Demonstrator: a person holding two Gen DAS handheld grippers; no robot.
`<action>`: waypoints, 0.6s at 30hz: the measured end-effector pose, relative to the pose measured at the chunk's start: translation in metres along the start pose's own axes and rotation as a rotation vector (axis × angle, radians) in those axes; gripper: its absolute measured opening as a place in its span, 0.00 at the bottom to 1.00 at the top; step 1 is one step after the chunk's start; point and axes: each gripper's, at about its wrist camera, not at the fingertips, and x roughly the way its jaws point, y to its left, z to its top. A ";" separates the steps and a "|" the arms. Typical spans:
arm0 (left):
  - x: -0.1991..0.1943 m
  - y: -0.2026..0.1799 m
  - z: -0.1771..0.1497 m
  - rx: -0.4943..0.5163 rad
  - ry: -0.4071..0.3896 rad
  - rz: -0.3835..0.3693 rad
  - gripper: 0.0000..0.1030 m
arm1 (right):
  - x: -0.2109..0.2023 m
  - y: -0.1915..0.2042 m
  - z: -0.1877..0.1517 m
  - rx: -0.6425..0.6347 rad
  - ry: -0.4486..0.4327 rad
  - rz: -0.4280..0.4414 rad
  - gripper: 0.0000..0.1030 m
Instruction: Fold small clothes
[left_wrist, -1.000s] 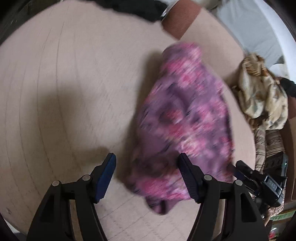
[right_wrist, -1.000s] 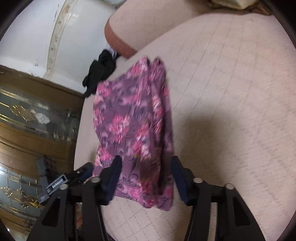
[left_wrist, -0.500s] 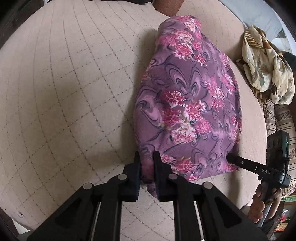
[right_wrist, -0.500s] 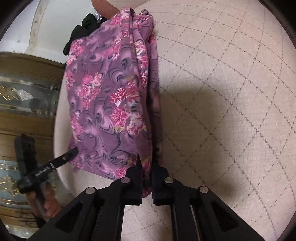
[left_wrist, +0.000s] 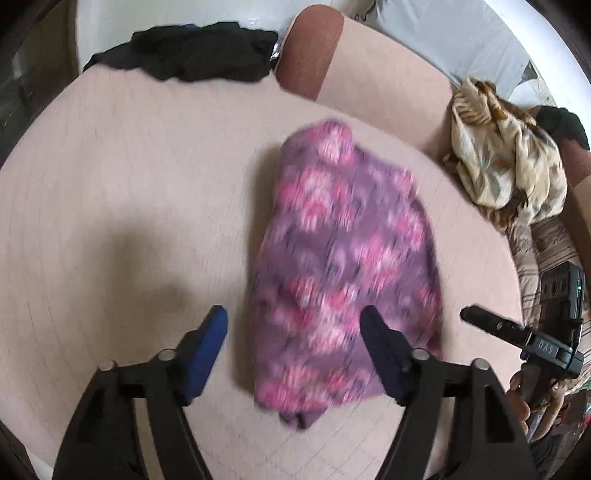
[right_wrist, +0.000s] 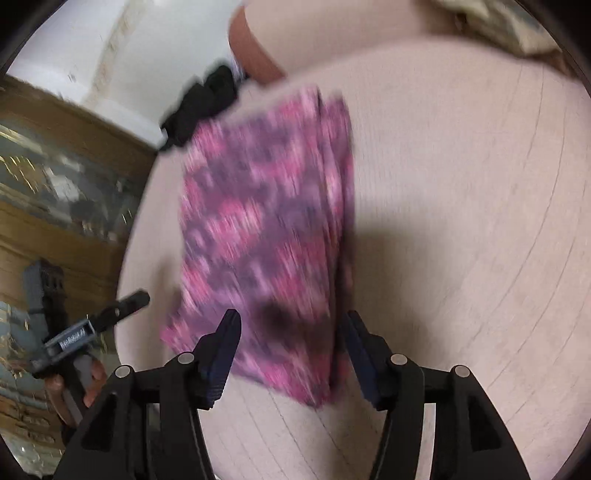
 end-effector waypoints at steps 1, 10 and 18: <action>0.002 0.000 0.012 -0.004 0.015 0.017 0.72 | -0.007 0.002 0.011 0.007 -0.024 0.009 0.60; 0.103 0.046 0.107 -0.318 0.059 -0.230 0.72 | 0.032 0.001 0.129 0.000 -0.101 0.003 0.41; 0.125 0.037 0.112 -0.311 0.082 -0.289 0.52 | 0.090 -0.034 0.165 0.099 -0.064 0.020 0.08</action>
